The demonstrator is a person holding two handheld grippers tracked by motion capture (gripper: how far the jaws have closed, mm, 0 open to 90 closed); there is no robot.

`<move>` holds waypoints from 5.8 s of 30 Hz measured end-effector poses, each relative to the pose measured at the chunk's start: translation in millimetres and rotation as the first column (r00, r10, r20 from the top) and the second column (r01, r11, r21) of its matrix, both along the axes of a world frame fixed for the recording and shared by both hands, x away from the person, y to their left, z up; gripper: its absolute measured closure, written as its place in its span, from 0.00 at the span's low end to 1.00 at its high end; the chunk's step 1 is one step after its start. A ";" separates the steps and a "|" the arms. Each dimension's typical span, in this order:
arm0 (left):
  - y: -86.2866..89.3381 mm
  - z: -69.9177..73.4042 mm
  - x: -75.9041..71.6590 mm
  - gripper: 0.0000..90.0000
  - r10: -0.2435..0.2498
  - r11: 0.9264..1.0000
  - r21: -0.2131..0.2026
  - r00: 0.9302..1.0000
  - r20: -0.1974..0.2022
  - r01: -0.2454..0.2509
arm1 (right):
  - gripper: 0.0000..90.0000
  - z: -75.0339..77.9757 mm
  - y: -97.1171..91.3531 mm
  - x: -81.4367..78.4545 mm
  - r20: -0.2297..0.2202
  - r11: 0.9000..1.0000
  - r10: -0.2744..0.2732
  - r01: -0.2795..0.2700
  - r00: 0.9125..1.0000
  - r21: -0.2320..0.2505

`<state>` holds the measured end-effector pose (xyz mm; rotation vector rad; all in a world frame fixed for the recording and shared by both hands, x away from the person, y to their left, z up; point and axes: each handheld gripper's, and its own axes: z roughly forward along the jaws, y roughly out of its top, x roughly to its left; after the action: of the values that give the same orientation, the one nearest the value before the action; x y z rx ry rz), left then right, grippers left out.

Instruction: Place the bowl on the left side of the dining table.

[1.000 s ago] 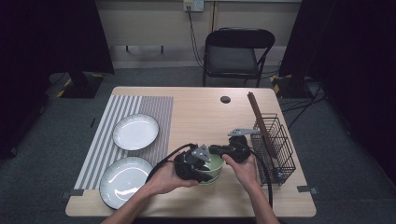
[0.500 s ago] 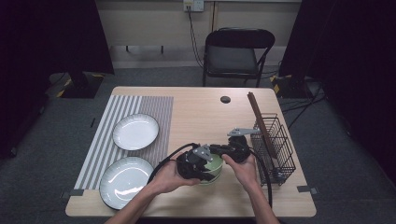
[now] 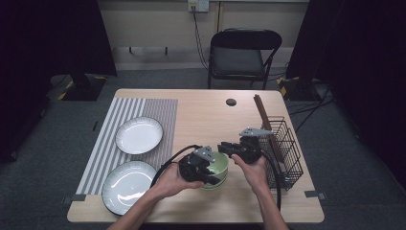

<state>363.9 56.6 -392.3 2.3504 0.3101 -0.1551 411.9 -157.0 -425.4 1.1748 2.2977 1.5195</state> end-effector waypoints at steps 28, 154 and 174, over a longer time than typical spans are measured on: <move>14.0 7.3 3.8 0.93 0.047 0.994 -0.097 0.996 -0.071 -0.054 | 0.27 -28.4 4.6 31.4 -0.024 0.942 -0.250 0.237 0.968 -0.239; 214.7 -13.1 121.2 0.92 0.816 0.574 -0.044 0.576 -0.052 -0.818 | 0.15 -75.6 0.2 17.2 0.048 0.901 -0.232 0.233 0.972 -0.365; 202.4 -32.9 122.1 0.93 0.783 0.622 -0.003 0.622 0.010 -0.783 | 0.15 -75.5 0.2 17.2 0.048 0.901 -0.232 0.233 0.971 -0.366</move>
<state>485.9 259.0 -425.2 1.9939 1.3039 0.2903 429.2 -156.8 -500.9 1.2769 2.2121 0.9515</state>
